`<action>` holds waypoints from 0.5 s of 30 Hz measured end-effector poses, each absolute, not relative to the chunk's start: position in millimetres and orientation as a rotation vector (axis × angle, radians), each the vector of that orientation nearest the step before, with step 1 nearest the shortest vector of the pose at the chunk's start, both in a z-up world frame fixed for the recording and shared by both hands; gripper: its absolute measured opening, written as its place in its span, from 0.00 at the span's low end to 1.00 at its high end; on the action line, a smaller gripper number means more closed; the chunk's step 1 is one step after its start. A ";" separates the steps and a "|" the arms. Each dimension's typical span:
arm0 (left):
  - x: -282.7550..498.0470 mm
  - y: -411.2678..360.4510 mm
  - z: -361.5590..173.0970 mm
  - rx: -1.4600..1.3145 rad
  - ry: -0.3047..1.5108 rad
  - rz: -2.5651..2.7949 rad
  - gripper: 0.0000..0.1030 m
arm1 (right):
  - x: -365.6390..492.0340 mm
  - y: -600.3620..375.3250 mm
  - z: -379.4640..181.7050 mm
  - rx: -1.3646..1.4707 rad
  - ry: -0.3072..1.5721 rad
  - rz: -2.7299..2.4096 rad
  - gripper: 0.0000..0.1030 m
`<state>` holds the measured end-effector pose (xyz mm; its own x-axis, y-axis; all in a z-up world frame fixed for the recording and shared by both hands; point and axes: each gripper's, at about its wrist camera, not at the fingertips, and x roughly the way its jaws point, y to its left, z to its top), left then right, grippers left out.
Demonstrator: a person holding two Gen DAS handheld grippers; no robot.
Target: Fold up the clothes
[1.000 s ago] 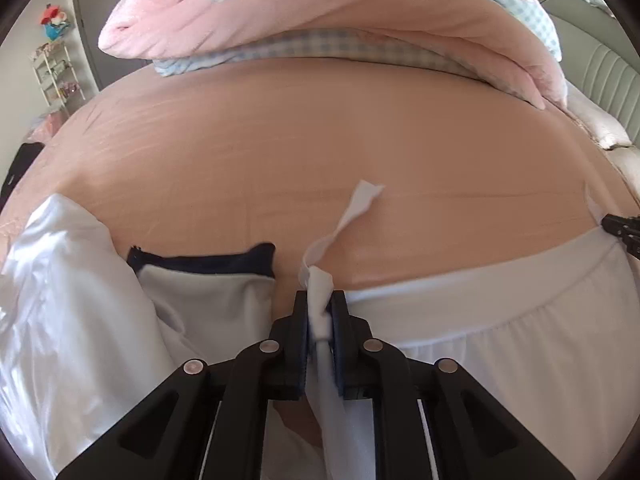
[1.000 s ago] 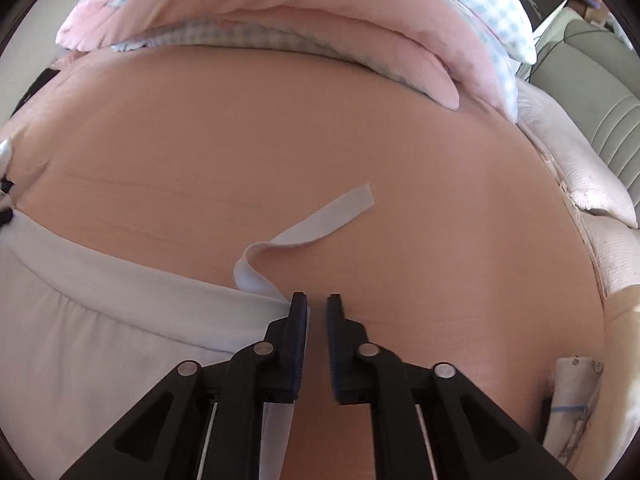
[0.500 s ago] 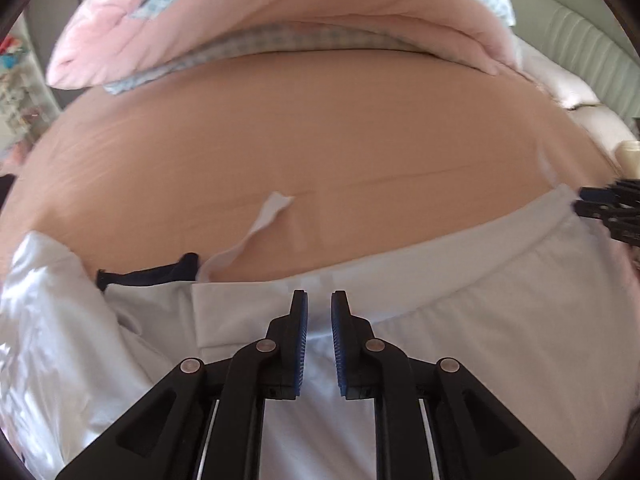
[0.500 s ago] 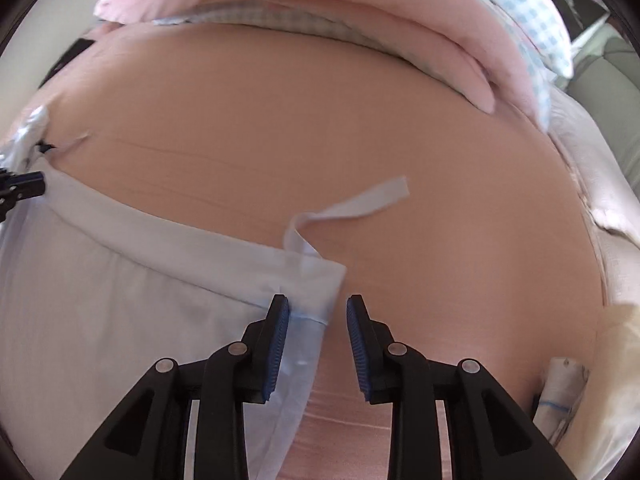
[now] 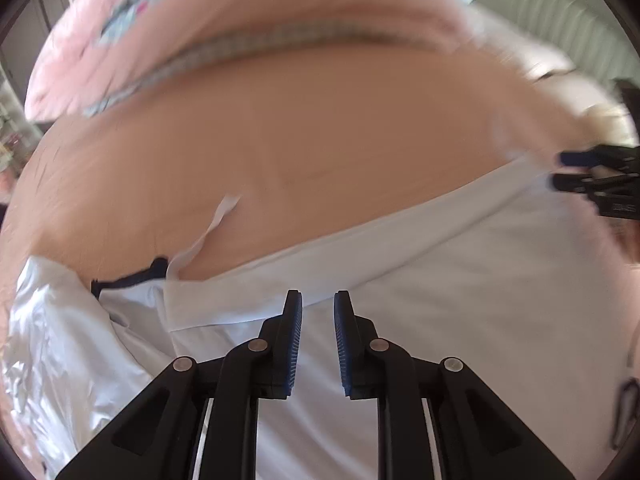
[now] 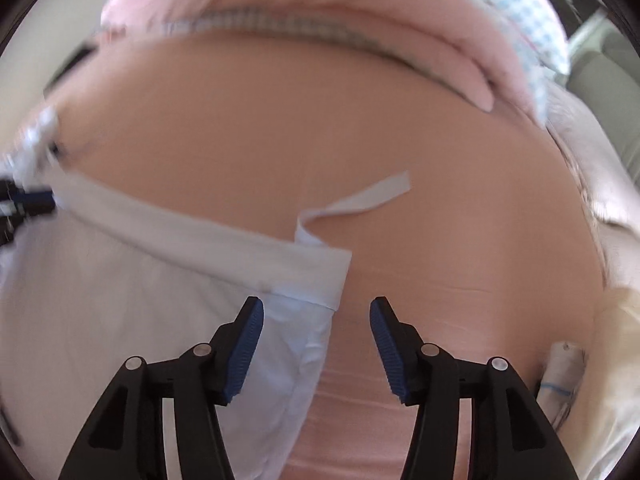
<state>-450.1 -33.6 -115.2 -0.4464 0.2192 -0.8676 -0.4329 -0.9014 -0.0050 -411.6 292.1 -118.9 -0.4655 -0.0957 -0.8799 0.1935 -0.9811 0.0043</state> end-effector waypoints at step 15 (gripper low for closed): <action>-263.6 54.5 -131.6 -1.484 0.151 2.101 0.49 | -224.0 334.9 -127.1 1.793 0.165 -2.473 0.54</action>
